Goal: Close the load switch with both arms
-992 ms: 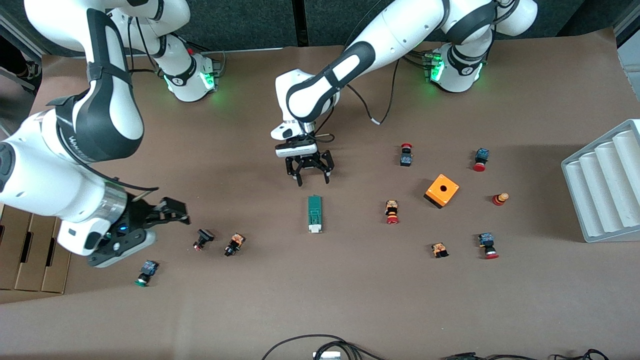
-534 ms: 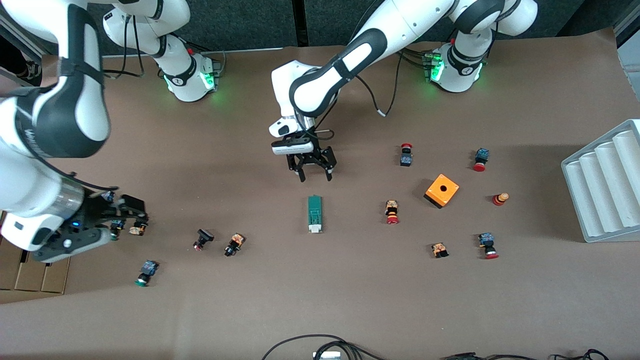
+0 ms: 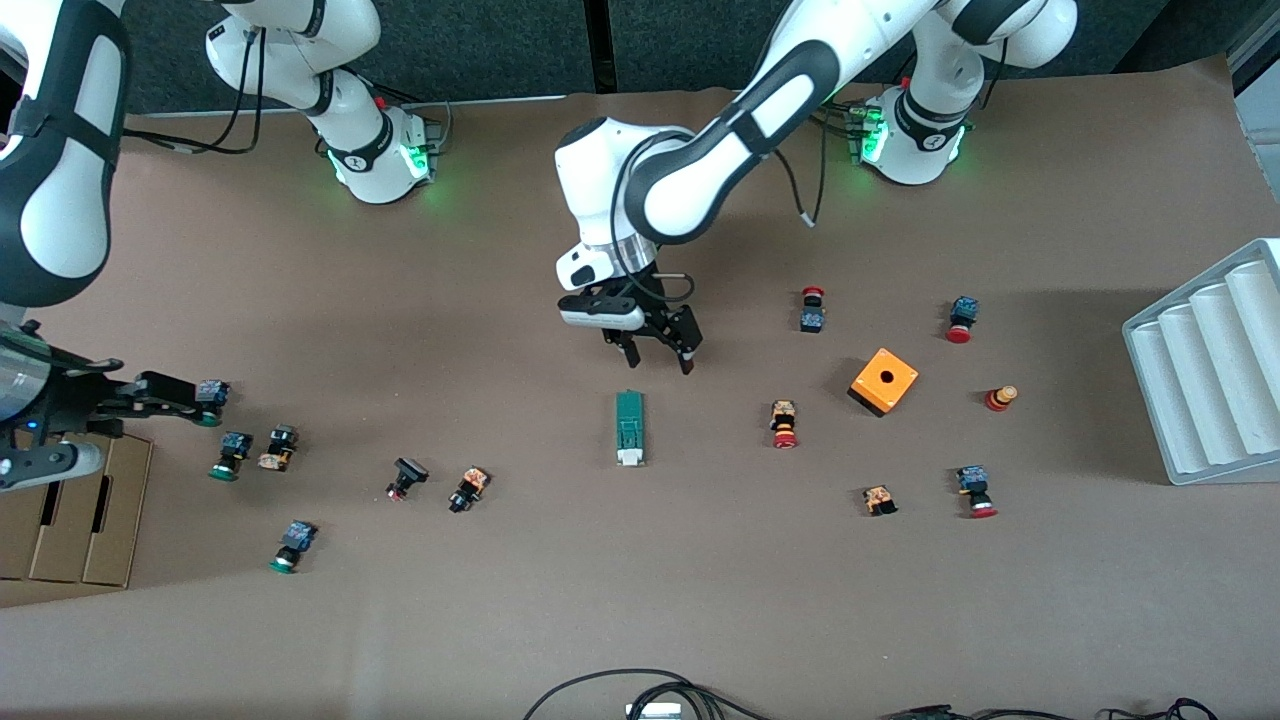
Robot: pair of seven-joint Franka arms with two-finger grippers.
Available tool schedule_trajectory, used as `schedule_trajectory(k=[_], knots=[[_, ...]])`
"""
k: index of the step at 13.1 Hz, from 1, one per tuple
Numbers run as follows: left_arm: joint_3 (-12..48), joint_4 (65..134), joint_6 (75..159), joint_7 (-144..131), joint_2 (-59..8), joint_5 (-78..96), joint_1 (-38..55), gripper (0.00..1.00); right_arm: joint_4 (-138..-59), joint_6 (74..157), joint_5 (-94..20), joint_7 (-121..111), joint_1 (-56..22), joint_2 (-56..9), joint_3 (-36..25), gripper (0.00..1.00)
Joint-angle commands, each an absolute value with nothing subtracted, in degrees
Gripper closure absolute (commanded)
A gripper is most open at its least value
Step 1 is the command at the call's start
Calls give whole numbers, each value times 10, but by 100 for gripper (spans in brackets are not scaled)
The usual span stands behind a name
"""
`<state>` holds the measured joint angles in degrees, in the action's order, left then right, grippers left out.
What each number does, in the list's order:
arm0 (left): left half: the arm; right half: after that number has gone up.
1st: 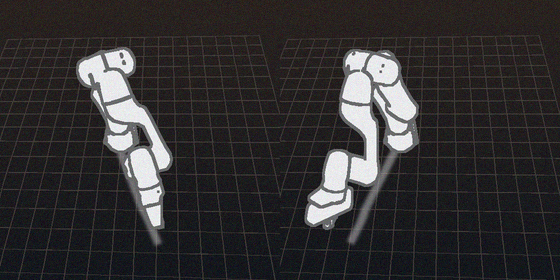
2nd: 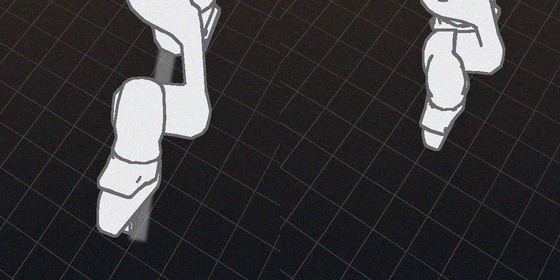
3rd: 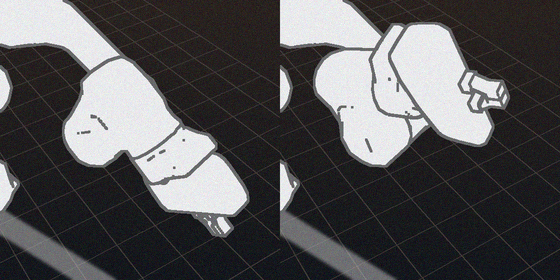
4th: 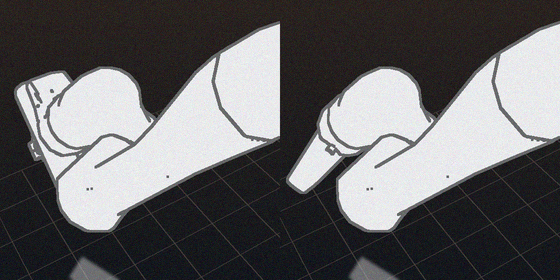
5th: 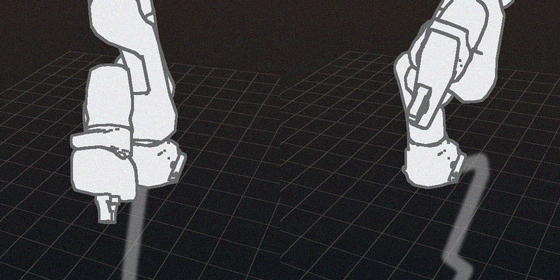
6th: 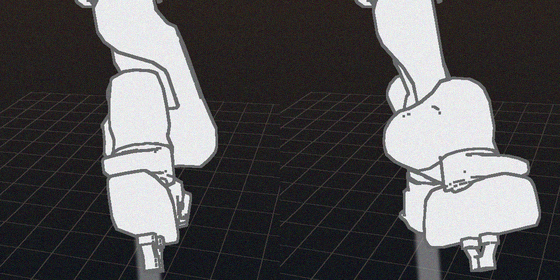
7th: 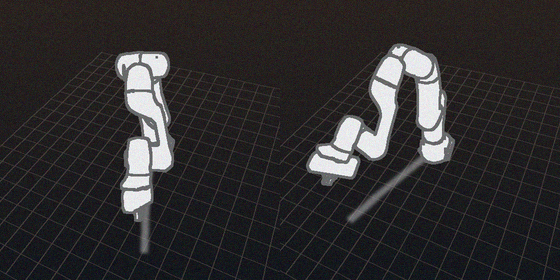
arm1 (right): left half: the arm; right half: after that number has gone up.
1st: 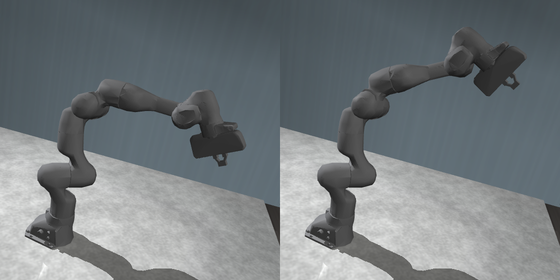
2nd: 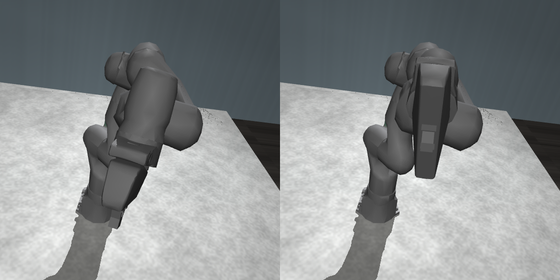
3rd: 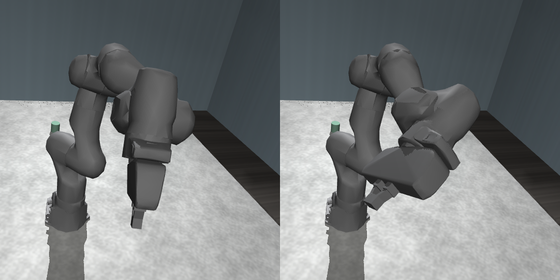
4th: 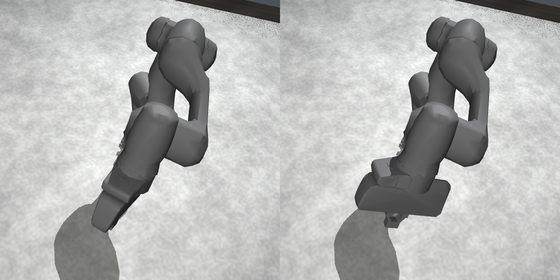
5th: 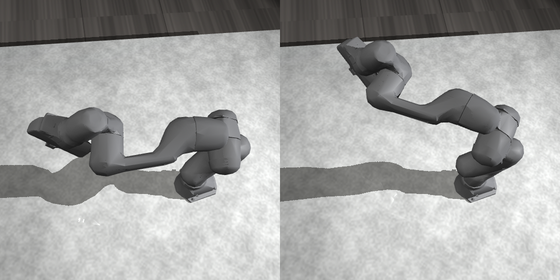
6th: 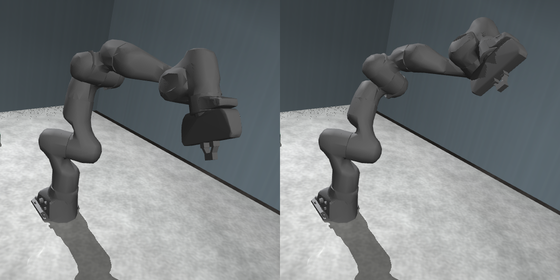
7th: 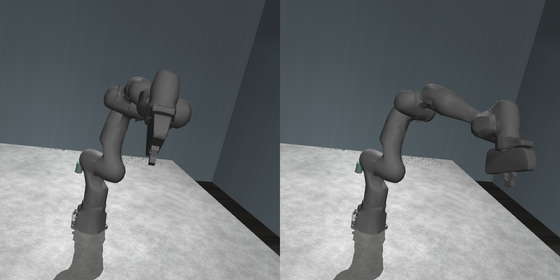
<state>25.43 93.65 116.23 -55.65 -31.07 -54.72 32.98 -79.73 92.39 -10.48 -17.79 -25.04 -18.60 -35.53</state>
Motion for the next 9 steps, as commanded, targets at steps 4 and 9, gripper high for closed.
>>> schedule_trajectory(k=[4,9], knots=[[256,897,1161,-386,-278,-426,280,0,-806,920,-90,-177,-252,-185,-357,0],[256,886,1159,-209,-213,-248,173,0,-821,928,-63,-163,-118,-166,-206,0]])
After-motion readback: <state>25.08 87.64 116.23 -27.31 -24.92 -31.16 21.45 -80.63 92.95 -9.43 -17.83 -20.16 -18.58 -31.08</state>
